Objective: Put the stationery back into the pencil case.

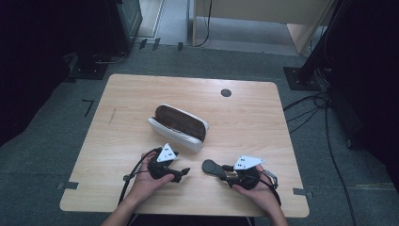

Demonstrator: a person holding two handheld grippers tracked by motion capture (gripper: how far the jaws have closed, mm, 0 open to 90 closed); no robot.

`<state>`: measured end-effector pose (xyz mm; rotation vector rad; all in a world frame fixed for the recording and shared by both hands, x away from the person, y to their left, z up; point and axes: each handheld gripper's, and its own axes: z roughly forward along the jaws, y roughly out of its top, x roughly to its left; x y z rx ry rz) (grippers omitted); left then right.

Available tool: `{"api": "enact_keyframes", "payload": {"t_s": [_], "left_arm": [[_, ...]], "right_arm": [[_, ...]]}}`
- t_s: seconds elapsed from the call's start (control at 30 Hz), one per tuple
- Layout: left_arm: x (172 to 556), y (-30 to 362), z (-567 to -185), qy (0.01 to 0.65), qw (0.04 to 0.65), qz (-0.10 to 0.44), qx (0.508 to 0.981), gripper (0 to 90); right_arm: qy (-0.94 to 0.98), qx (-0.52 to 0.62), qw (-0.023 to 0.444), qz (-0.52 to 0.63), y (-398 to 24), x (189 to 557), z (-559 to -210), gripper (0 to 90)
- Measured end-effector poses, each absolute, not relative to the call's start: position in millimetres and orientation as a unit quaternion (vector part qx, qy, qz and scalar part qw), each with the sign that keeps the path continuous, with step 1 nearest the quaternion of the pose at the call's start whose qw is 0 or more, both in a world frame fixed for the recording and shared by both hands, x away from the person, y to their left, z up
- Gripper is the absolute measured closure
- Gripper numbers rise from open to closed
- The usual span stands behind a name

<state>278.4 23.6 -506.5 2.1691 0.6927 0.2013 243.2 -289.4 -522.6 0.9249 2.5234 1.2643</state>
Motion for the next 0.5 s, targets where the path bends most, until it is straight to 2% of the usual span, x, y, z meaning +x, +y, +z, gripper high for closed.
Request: {"api": "enact_keyframes", "payload": {"t_s": [0.27,0.5], "left_arm": [[278.4,18.4,-513.2,0.257,0.406,0.07,0.874,25.1],[277.2,17.8,-514.4,0.242,0.405,0.064,0.879,29.9]], "right_arm": [[0.854,0.294,0.084,0.422,-274.4,250.9,-522.0,61.7],[0.862,0.275,0.06,0.421,-259.7,257.9,-520.5,67.2]]}}
